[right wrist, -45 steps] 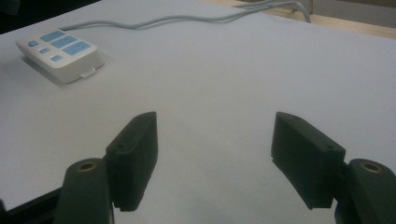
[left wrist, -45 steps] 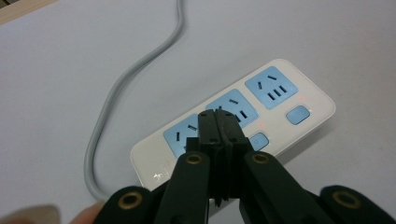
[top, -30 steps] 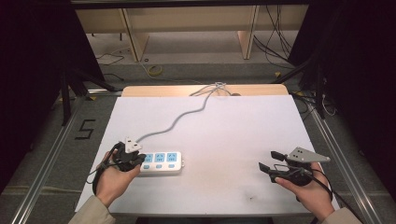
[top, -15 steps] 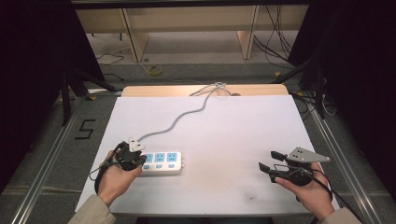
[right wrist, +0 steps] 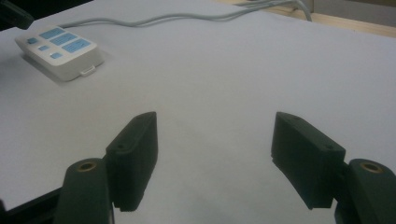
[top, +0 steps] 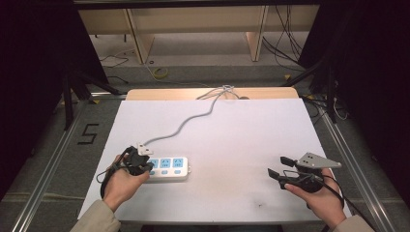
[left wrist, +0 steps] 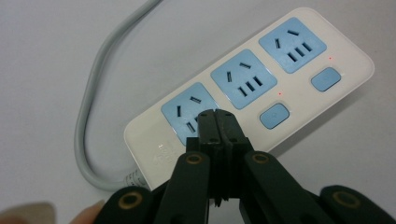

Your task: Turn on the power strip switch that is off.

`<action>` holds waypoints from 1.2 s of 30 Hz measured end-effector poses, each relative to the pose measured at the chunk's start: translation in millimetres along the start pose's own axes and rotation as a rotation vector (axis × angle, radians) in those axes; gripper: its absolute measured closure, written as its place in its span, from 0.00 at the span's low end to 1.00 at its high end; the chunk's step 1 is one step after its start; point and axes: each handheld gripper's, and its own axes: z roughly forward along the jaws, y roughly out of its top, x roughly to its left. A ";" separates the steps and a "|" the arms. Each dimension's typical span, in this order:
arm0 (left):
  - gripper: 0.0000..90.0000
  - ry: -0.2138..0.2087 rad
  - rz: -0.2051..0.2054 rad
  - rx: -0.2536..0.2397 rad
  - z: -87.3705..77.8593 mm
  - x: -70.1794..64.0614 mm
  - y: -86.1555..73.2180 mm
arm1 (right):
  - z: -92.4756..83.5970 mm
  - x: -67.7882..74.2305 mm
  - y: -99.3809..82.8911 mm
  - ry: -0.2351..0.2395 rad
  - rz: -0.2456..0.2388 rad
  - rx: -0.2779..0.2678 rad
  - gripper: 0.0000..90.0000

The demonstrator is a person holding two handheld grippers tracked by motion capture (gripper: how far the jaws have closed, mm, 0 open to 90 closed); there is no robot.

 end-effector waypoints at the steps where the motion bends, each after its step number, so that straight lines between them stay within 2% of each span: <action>1: 1.00 -0.001 -0.001 0.002 0.7 -0.4 0.2 | 0.0 0.0 0.0 0.000 0.000 0.000 0.36; 12: 1.00 -0.014 0.006 0.043 5.0 -0.2 1.3 | 0.0 0.3 -0.1 0.001 0.000 0.001 0.36; 36: 1.00 -0.017 0.021 0.078 12.5 -0.6 4.2 | 0.6 0.6 -0.3 0.006 -0.001 0.005 0.36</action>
